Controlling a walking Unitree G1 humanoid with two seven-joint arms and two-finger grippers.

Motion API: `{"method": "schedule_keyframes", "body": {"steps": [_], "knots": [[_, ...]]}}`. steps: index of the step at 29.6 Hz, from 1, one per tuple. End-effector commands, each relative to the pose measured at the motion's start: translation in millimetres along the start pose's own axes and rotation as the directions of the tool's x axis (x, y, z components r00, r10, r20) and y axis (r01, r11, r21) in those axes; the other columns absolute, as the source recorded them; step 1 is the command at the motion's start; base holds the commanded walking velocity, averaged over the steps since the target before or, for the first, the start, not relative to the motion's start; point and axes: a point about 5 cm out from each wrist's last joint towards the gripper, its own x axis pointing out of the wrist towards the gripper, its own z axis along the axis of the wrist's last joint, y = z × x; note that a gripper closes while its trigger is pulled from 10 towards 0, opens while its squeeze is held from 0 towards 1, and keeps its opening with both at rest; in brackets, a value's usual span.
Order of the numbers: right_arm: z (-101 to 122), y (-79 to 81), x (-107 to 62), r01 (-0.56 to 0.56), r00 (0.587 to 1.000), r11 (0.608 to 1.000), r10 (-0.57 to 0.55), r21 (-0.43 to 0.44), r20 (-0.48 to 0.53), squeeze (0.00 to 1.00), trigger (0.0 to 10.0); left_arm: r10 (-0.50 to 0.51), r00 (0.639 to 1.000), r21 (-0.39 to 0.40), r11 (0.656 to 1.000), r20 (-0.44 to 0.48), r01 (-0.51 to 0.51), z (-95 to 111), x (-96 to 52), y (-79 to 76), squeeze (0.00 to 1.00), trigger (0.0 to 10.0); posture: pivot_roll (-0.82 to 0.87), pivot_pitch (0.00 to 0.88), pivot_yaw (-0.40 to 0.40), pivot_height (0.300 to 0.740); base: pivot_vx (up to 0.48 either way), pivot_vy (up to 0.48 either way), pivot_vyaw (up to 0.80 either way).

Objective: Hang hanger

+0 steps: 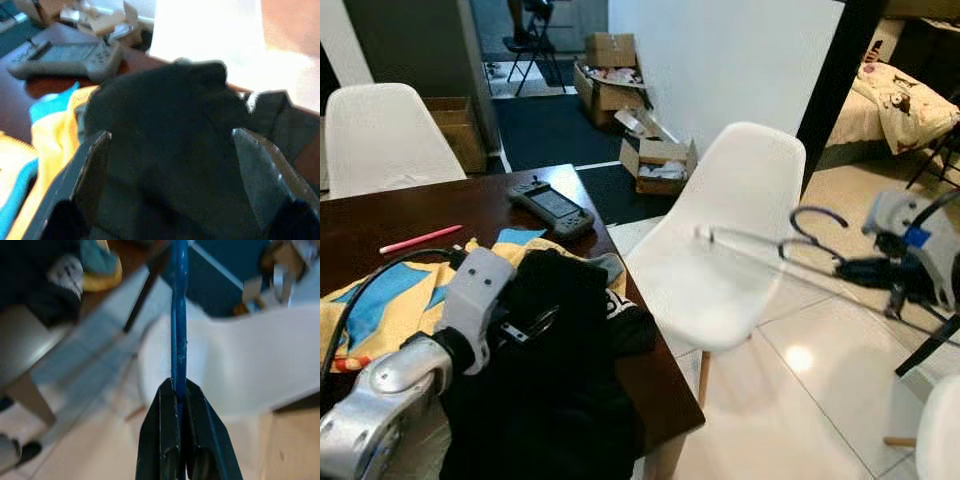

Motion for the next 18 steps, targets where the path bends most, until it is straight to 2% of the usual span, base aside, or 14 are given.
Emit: {"method": "schedule_keyframes", "body": {"steps": [1,2,3,4,5,6,7,8,9,10,11,12,16,18], "knots": [[14.5,0.5,8.3,0.025,0.977,0.998,-0.037,0.061,0.208,0.0,0.0,0.074,0.997,0.003,0.997,0.036,-0.074,3.8,0.6,8.9,0.0,10.0,0.08,0.006,-0.063,0.74,0.0,0.0,0.0],[14.5,0.5,8.3,0.025,0.977,0.998,-0.037,0.061,0.208,0.0,0.0,0.074,0.997,0.003,0.997,0.036,-0.074,3.8,0.6,8.9,0.0,10.0,0.08,0.006,-0.063,0.74,0.0,0.0,0.0],[23.5,12.8,31.6,-0.032,0.917,0.986,-0.036,0.162,0.396,0.0,0.0,0.162,0.983,-0.006,0.987,0.086,-0.162,12.1,0.9,20.7,0.0,10.0,0.08,0.003,-0.06,0.74,0.0,0.0,0.0],[27.6,29.3,57.4,-0.102,0.855,0.959,-0.051,0.264,0.517,0.0,3.0,0.244,0.961,-0.017,0.97,0.129,-0.244,19.8,-0.3,32.1,0.0,10.0,0.08,0.0,-0.056,0.74,0.0,0.0,0.0],[27.6,29.3,57.4,-0.102,0.855,0.959,-0.051,0.264,0.517,0.0,3.0,0.244,0.961,-0.017,0.97,0.129,-0.244,19.8,-0.3,32.1,0.0,10.0,0.08,0.0,-0.056,0.74,0.0,0.0,0.0],[30.8,47.8,83.1,-0.17,0.81,0.923,-0.068,0.345,0.582,0.0,10.0,0.31,0.938,-0.025,0.95,0.154,-0.31,25.1,-2.2,41.1,0.0,10.0,0.09,0.001,-0.056,0.74,0.0,0.0,0.0],[33.1,62.9,101.2,-0.216,0.786,0.894,-0.079,0.392,0.613,0.0,10.0,0.35,0.922,-0.026,0.936,0.164,-0.35,27.3,-3.8,46.5,0.0,10.0,0.09,0.0,-0.054,0.74,0.0,0.0,0.0],[33.1,62.9,101.2,-0.216,0.786,0.894,-0.079,0.392,0.613,0.0,10.0,0.35,0.922,-0.026,0.936,0.164,-0.35,27.3,-3.8,46.5,0.0,10.0,0.09,0.0,-0.054,0.74,0.0,0.0,0.0],[33.9,73.2,115.3,-0.23,0.78,0.874,-0.099,0.429,0.618,0.0,10.0,0.373,0.913,-0.018,0.927,0.165,-0.376,27.5,-5.1,49.2,0.0,10.0,0.09,0.0,-0.054,0.74,0.0,0.0,0.0],[33.9,73.2,115.3,-0.23,0.78,0.874,-0.099,0.429,0.618,0.0,10.0,0.373,0.913,-0.018,0.927,0.165,-0.376,27.5,-5.1,49.2,0.0,10.0,0.09,0.0,-0.054,0.74,0.0,0.0,0.0],[31.5,80.0,128.2,-0.236,0.775,0.838,-0.143,0.492,0.615,0.0,10.0,0.385,0.909,-0.022,0.922,0.159,-0.387,25.7,-5.8,48.7,0.0,10.0,0.1,0.0,-0.054,0.74,0.0,0.0,0.4],[26.8,84.2,138.1,-0.207,0.785,0.821,-0.185,0.532,0.591,0.0,10.0,0.388,0.909,-0.018,0.921,0.154,-0.39,23.0,-5.9,46.5,0.0,10.0,0.1,0.0,-0.055,0.74,0.0,0.0,0.78],[23.7,86.5,144.1,-0.185,0.792,0.809,-0.214,0.558,0.572,0.0,10.0,0.388,0.909,-0.016,0.92,0.151,-0.391,21.1,-5.8,44.8,0.0,10.0,0.1,0.0,-0.055,0.74,0.0,0.0,0.78],[17.6,87.3,150.8,-0.165,0.799,0.784,-0.249,0.598,0.548,0.0,10.0,0.387,0.909,-0.019,0.921,0.154,-0.389,20.6,-3.6,40.3,0.0,10.0,0.11,0.0,-0.06,0.74,0.0,0.0,0.78]]}}
